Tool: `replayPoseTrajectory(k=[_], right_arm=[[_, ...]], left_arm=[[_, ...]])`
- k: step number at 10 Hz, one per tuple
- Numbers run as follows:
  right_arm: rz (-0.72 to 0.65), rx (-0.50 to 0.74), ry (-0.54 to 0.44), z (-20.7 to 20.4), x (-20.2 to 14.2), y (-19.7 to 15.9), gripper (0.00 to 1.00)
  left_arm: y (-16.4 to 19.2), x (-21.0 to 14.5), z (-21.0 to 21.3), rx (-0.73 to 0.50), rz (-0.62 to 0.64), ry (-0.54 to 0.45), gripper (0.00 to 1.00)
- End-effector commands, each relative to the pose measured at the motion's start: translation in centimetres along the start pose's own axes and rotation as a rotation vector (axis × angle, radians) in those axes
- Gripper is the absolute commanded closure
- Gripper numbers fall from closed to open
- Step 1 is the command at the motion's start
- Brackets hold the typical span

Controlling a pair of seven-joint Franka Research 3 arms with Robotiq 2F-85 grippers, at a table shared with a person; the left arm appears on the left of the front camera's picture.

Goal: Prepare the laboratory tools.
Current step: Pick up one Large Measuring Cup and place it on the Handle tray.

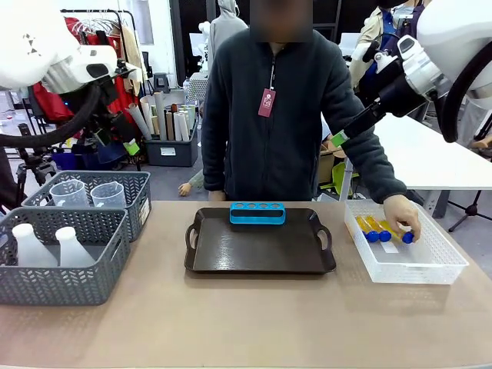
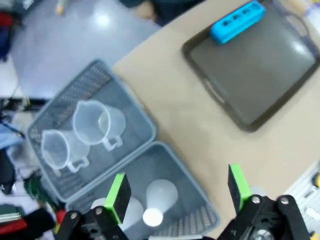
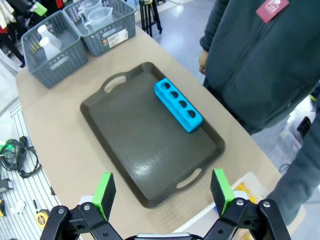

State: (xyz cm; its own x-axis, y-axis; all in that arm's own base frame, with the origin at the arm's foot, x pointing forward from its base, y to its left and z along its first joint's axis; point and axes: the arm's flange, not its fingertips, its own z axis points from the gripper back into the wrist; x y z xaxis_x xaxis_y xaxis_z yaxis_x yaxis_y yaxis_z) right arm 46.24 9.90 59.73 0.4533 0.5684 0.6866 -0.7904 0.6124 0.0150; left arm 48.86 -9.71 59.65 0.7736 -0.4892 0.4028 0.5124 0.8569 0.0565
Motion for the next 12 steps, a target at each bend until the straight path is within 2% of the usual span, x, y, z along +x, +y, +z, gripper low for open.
replayPoseTrajectory(k=[1,2,3,4,5,6,9,10,11,12], right_arm=[[-0.005,0.014,-0.015,0.1,0.0,-0.1,0.00],[-0.005,0.014,-0.015,0.1,0.0,-0.1,0.00],[-0.005,0.014,-0.015,0.1,0.0,-0.1,0.00],[-0.005,0.014,-0.015,0.1,0.0,-0.1,0.00],[-0.005,0.014,-0.015,0.1,0.0,-0.1,0.00],[-0.005,0.014,-0.015,0.1,0.0,-0.1,0.00],[-0.005,0.014,-0.015,0.1,0.0,-0.1,0.00],[-0.005,0.014,-0.015,0.1,0.0,-0.1,0.00],[-0.005,0.014,-0.015,0.1,0.0,-0.1,0.00],[-0.005,0.014,-0.015,0.1,0.0,-0.1,0.00]], left_arm=[[1.1,1.2,-1.8,0.068,0.113,0.094,0.00],[1.8,1.1,-2.6,0.105,0.152,0.131,0.00],[2.1,1.2,-3.2,0.122,0.168,0.125,0.00],[2.4,1.3,-3.1,0.100,0.151,0.086,0.00],[1.3,1.7,-2.0,-0.003,0.102,0.011,0.00],[2.8,0.5,-4.1,0.098,0.151,0.106,0.00],[2.2,1.1,-3.7,0.073,0.140,0.083,0.00],[3.1,1.7,-4.2,0.060,0.230,0.204,0.00],[4.9,2.4,-5.3,0.022,0.316,0.280,0.00],[6.8,2.8,-6.4,0.021,0.379,0.295,0.00]])
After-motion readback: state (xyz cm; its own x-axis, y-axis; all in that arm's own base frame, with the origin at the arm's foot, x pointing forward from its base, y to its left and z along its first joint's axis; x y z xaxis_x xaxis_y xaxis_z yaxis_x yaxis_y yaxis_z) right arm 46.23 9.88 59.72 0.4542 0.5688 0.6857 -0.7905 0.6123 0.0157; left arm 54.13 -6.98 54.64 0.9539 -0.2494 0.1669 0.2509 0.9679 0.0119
